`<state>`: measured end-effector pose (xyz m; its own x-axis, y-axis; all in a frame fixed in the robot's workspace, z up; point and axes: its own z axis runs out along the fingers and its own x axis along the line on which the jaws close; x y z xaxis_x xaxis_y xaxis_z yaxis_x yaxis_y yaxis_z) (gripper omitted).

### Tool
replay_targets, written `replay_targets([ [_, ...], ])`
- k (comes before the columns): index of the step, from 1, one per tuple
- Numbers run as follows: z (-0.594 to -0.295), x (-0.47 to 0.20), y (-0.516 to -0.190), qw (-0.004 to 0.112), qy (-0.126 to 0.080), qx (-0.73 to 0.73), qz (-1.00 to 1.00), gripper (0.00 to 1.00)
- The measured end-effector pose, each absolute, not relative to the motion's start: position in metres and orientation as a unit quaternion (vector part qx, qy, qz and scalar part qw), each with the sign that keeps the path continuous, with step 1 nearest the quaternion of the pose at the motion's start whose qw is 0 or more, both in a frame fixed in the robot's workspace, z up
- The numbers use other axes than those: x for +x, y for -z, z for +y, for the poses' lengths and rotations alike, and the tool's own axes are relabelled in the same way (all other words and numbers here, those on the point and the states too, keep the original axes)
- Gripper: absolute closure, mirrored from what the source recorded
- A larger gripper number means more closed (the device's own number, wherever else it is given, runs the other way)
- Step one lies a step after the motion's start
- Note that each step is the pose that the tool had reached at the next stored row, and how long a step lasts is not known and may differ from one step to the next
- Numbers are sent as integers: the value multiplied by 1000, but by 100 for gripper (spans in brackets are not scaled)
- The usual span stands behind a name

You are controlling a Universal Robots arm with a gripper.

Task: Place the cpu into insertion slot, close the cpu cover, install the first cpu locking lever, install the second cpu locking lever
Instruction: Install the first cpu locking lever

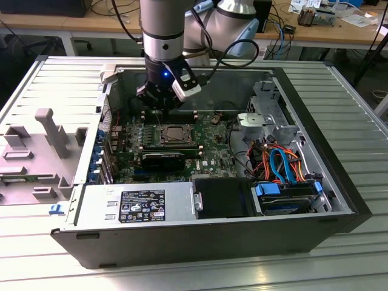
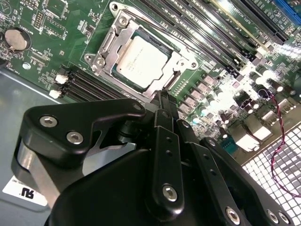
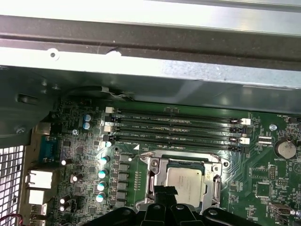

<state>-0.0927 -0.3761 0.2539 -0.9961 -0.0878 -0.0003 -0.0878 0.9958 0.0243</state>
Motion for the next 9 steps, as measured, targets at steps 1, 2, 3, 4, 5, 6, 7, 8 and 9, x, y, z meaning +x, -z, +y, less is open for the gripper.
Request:
replay_targets([
  [1,-376,-93,-254,0,12,44,-999,89],
  [2,-376,-94,-254,0,12,44,-999,89],
  [3,-376,-94,-254,0,12,44,-999,89],
  [4,-376,-95,-254,0,12,44,-999,89],
  [5,-376,-95,-254,0,12,44,-999,89],
  [6,-376,-96,-254,0,12,44,-999,89],
  [7,-376,-96,-254,0,12,44,-999,89],
  [8,-376,-97,-254,0,12,44,-999,89],
  [9,-376,-97,-254,0,12,44,-999,89],
])
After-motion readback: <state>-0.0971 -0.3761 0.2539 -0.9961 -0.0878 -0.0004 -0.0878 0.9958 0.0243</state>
